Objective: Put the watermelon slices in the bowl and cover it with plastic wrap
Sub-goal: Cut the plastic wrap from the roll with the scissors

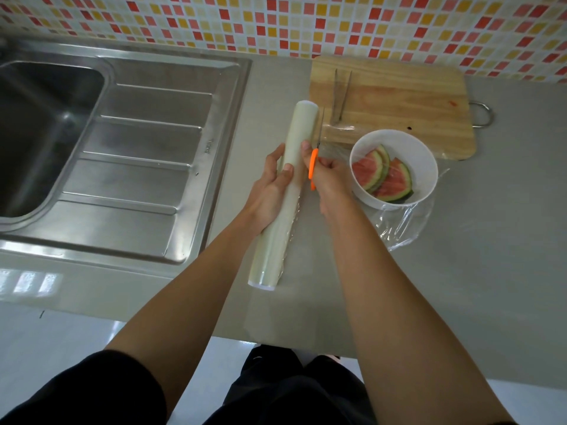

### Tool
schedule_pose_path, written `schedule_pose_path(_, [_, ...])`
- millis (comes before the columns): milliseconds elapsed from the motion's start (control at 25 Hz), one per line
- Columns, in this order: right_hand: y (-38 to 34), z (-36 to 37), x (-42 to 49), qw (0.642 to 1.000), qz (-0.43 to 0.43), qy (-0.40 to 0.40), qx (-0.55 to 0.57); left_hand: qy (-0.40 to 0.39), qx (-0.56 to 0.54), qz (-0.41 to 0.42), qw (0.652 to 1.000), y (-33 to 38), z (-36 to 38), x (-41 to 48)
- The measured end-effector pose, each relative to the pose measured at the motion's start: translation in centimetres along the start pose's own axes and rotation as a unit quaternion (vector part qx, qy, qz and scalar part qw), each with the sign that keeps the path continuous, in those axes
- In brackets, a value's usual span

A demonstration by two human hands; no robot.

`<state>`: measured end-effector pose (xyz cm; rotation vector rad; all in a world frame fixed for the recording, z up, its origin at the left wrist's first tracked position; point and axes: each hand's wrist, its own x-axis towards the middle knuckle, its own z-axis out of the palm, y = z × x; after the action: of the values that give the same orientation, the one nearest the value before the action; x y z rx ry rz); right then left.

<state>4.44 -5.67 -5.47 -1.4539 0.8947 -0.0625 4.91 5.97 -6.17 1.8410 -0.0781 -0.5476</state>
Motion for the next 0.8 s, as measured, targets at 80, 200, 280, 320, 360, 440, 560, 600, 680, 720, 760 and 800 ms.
schedule_pose_path(80, [-0.1, 0.0, 0.1, 1.000, -0.007, -0.001, 0.001, -0.005, 0.002, -0.004, 1.000, -0.3, -0.2, -0.2])
schedule_pose_path(200, [-0.1, -0.1, 0.1, 1.000, -0.016, -0.007, -0.010, -0.009, -0.002, -0.005, 1.000, -0.5, -0.5, -0.5])
schedule_pose_path(280, [-0.3, 0.0, 0.1, 1.000, -0.013, -0.010, -0.014, -0.013, -0.003, -0.010, 1.000, -0.7, -0.7, -0.7])
schedule_pose_path(320, [-0.4, 0.0, 0.1, 1.000, -0.006, -0.007, -0.017, -0.016, -0.003, -0.015, 1.000, -0.8, -0.9, -0.8])
schedule_pose_path(360, [-0.5, 0.1, 0.1, 1.000, -0.001, -0.003, -0.023, -0.018, -0.003, -0.019, 1.000, -1.0, -1.0, -0.9])
schedule_pose_path(440, [-0.7, 0.2, 0.0, 1.000, 0.000, 0.006, -0.031, -0.024, -0.005, -0.026, 0.999, -1.4, -1.3, -1.3])
schedule_pose_path(560, [-0.5, 0.3, 0.1, 0.999, -0.018, 0.009, -0.047, -0.026, -0.003, -0.034, 0.999, -2.1, -1.6, -2.0])
schedule_pose_path(600, [-0.4, 0.2, 0.1, 0.998, -0.027, 0.010, -0.053, -0.025, -0.006, -0.035, 0.999, -2.3, -1.8, -2.4])
schedule_pose_path(680, [-0.4, 0.2, 0.2, 0.997, -0.040, 0.012, -0.065, -0.026, -0.011, -0.035, 0.999, -2.9, -2.2, -3.2])
schedule_pose_path(720, [-0.5, 0.2, 0.2, 0.996, -0.045, 0.008, -0.073, -0.025, -0.010, -0.035, 0.999, -3.3, -2.5, -3.7])
schedule_pose_path(760, [-0.5, 0.3, 0.2, 0.995, -0.049, -0.001, -0.086, -0.021, -0.007, -0.035, 0.999, -3.6, -2.8, -4.1])
schedule_pose_path(800, [-0.5, 0.4, 0.0, 0.992, -0.053, -0.014, -0.111, -0.011, -0.007, -0.036, 0.999, -3.8, -3.1, -4.4])
